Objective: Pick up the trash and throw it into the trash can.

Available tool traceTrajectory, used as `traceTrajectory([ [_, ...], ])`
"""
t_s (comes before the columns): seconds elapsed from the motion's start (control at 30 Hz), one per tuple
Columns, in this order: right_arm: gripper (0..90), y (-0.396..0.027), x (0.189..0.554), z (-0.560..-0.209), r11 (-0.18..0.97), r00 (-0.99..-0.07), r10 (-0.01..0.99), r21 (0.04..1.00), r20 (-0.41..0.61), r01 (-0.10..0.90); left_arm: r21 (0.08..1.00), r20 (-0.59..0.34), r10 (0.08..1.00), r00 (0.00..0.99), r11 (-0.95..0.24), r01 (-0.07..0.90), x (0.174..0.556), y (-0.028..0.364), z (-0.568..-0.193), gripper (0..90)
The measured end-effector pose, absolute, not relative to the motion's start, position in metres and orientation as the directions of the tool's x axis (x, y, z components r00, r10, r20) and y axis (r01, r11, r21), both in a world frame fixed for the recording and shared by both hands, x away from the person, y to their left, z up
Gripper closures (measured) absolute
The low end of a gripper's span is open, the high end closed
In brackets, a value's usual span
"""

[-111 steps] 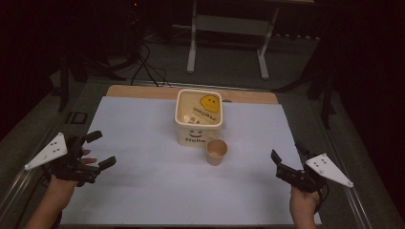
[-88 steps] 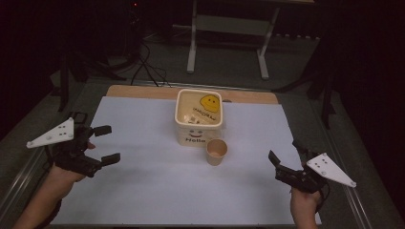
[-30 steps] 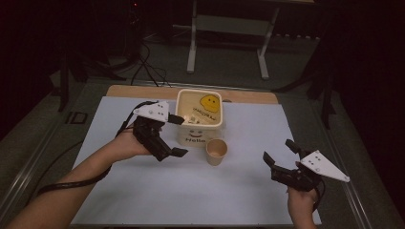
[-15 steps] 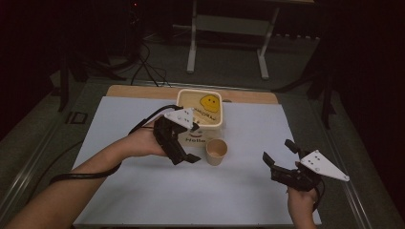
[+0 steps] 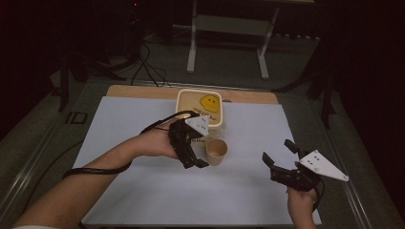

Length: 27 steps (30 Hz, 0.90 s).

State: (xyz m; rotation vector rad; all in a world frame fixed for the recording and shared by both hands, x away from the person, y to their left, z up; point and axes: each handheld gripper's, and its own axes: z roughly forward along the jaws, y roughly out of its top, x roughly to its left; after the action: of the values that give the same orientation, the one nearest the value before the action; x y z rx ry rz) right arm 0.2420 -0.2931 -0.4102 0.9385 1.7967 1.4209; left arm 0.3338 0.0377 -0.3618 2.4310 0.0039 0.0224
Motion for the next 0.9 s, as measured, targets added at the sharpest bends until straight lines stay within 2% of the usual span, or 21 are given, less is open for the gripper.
traceTrajectory([
  [0.2, 13.6, -0.293, 0.242, -0.410, 0.152, -0.530, 0.846, 0.978, -0.054, 0.142, 0.636, 0.023, 0.015, 1.000, -0.772, -0.003, 0.339, 0.026, -0.370, 2.5],
  [0.43, 13.6, -0.293, 0.242, -0.411, 0.152, -0.529, 0.847, 0.977, -0.052, 0.147, 0.618, 0.041, 0.028, 0.999, -0.786, -0.003, 0.343, 0.016, -0.383, 8.0],
  [0.77, 13.6, -0.293, 0.242, -0.411, 0.155, -0.530, 0.846, 0.977, -0.054, 0.148, 0.586, 0.080, 0.061, 0.995, -0.811, 0.003, 0.346, 0.005, -0.399, 30.3],
  [0.9, 13.6, -0.293, 0.243, -0.412, 0.157, -0.531, 0.846, 0.976, -0.054, 0.149, 0.566, 0.082, 0.069, 0.994, -0.824, 0.010, 0.348, 0.001, -0.406, 32.8],
])
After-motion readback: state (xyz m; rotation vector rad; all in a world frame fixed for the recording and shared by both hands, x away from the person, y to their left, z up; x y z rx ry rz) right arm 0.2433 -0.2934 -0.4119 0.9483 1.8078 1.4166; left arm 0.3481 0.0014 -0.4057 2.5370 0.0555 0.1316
